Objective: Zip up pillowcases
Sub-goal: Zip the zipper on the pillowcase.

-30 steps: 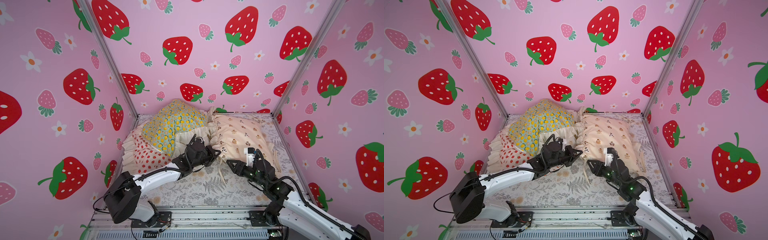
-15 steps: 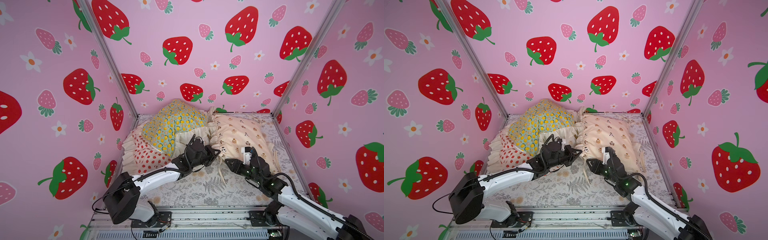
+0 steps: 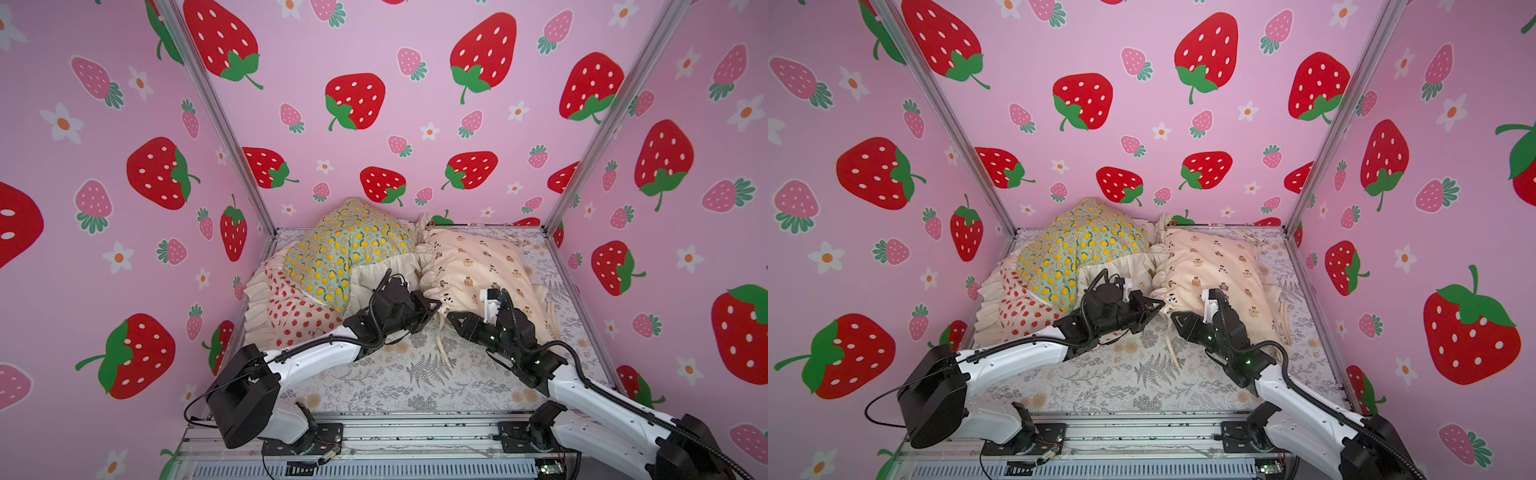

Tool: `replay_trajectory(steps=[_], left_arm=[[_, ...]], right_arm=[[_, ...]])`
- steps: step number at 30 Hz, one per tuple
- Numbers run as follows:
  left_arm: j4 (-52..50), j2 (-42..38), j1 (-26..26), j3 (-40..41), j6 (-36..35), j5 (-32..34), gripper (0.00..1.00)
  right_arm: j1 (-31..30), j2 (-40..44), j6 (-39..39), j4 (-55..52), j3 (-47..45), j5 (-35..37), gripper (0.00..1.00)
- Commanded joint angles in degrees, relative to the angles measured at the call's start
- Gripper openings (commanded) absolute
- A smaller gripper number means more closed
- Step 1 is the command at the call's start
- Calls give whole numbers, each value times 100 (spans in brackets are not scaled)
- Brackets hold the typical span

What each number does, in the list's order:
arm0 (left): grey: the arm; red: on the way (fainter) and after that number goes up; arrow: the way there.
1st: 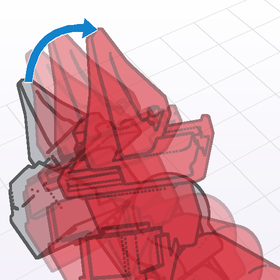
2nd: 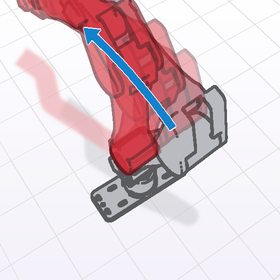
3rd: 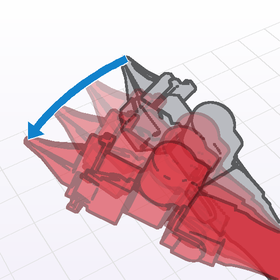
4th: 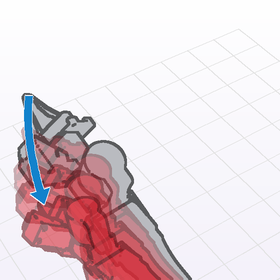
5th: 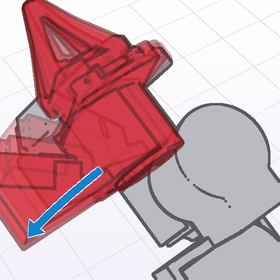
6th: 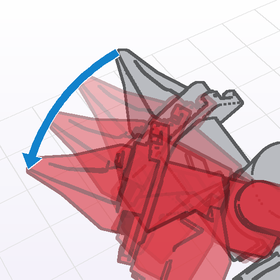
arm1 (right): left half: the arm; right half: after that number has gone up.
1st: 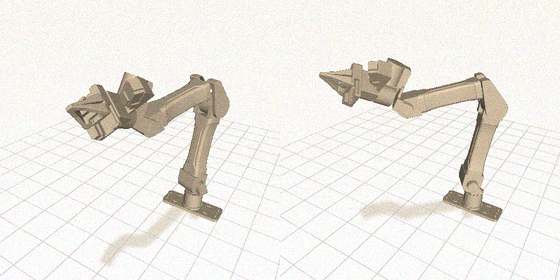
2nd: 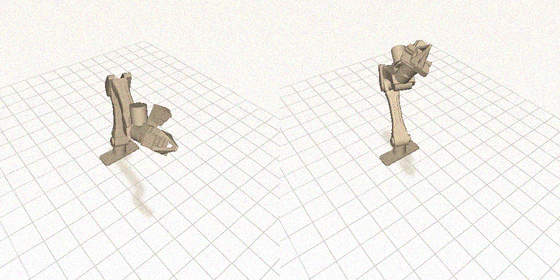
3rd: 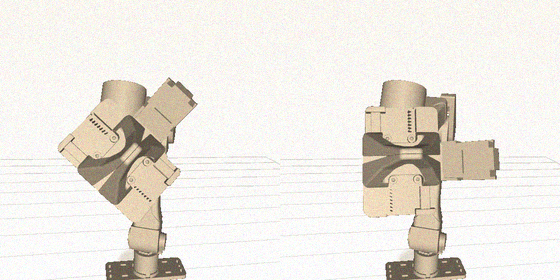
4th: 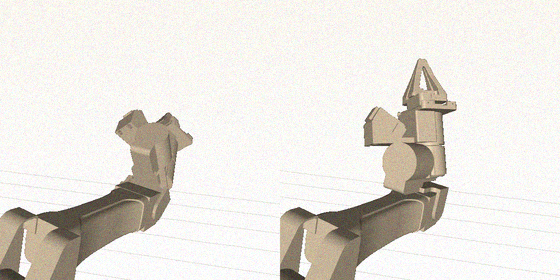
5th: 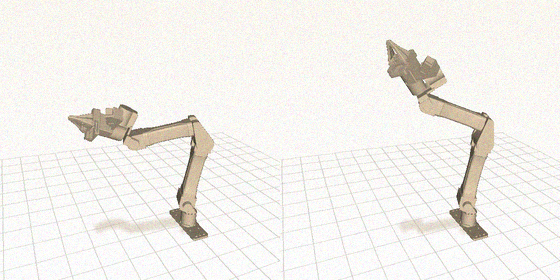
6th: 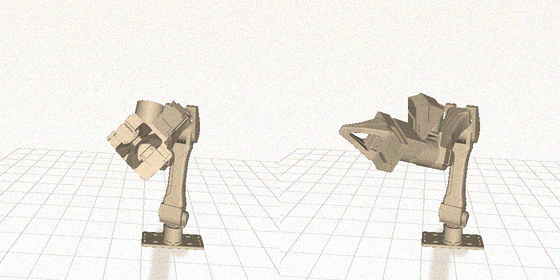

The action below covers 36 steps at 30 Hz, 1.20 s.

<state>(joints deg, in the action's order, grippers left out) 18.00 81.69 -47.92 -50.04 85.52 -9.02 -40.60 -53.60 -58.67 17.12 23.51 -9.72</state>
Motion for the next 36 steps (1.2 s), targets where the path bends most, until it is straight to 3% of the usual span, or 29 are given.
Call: replay_trajectory(steps=[1, 18, 36], left_arm=[[204, -107, -50, -49, 71, -56, 0], [98, -92, -51, -62, -26, -14, 0], [63, -27, -51, -146, -44, -19, 0]], right_arm=[[51, 52, 3, 244, 83, 31, 38], [78, 355, 294, -110, 222, 0, 31], [91, -141, 573, -281, 355, -57, 26]])
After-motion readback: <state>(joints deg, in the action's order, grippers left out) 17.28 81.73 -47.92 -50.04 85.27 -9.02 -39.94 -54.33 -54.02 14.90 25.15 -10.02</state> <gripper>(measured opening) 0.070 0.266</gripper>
